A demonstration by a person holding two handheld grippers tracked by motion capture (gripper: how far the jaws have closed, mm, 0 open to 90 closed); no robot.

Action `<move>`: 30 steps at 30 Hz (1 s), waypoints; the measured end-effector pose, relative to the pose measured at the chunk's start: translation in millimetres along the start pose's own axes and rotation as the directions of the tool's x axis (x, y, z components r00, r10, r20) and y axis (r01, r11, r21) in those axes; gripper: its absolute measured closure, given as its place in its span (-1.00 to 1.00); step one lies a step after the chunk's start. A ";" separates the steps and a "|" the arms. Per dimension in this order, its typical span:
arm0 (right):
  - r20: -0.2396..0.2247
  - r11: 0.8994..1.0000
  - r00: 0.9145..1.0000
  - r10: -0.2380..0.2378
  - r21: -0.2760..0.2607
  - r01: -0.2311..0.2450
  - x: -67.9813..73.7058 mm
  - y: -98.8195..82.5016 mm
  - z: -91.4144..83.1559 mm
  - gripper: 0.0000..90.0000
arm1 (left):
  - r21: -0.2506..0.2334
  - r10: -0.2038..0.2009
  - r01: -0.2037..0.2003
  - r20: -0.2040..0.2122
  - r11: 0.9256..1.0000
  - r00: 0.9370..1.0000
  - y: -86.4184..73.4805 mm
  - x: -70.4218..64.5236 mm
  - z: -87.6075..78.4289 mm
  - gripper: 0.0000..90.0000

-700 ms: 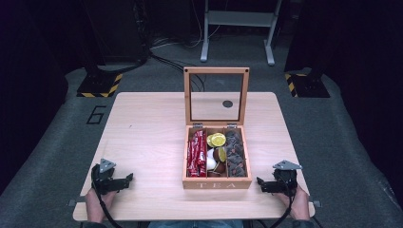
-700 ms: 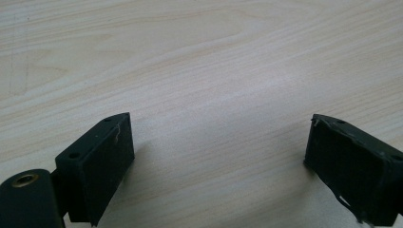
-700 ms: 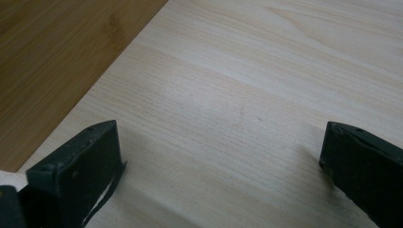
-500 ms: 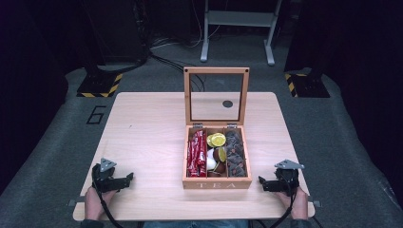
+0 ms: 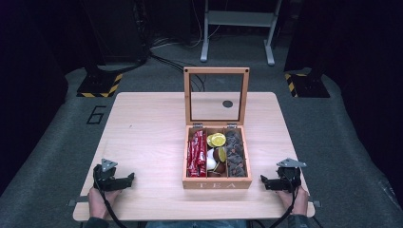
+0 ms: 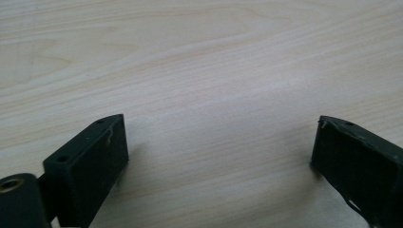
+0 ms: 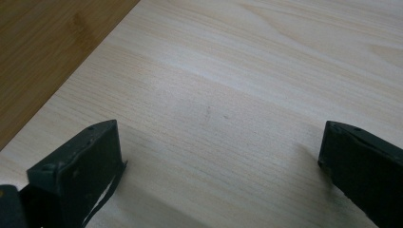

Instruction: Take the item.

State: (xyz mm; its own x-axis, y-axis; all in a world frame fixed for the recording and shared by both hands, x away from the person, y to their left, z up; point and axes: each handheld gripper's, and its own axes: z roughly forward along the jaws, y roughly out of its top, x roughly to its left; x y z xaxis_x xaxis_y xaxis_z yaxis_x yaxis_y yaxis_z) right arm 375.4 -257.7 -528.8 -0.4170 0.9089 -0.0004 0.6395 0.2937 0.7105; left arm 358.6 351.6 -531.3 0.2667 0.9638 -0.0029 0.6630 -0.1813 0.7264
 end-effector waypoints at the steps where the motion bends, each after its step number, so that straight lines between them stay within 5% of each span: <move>1: -0.001 1.000 1.000 0.005 0.002 -0.005 0.1 0.1 0.0 -1.00 | 0.006 0.012 -0.012 0.006 1.000 1.000 0.3 -0.1 -0.5 -0.93; 7: -0.020 1.000 1.000 -0.018 0.002 0.018 -2.4 1.0 0.9 -1.00 | -0.008 0.025 -0.024 0.063 1.000 0.998 6.6 -9.3 -4.3 -0.94; 15: -0.015 1.000 1.000 -0.009 -0.002 0.009 -3.4 1.2 1.9 -1.00 | -0.040 0.073 -0.067 0.173 0.997 0.982 21.4 -30.4 -12.5 -0.95; 30: -0.015 1.000 1.000 -0.011 -0.004 0.011 -3.9 0.9 1.8 -1.00 | -0.104 0.107 -0.085 0.236 0.991 0.966 48.3 -47.6 -21.7 -0.91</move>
State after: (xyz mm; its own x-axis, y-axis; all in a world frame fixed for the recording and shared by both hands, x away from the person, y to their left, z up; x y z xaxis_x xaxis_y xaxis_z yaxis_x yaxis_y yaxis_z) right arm 378.7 -260.4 -529.4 -0.4335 0.9012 0.0020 0.6320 0.3024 0.7135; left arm 362.8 301.3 -481.2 0.4939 0.8651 -0.0873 0.5620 -0.2410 0.7913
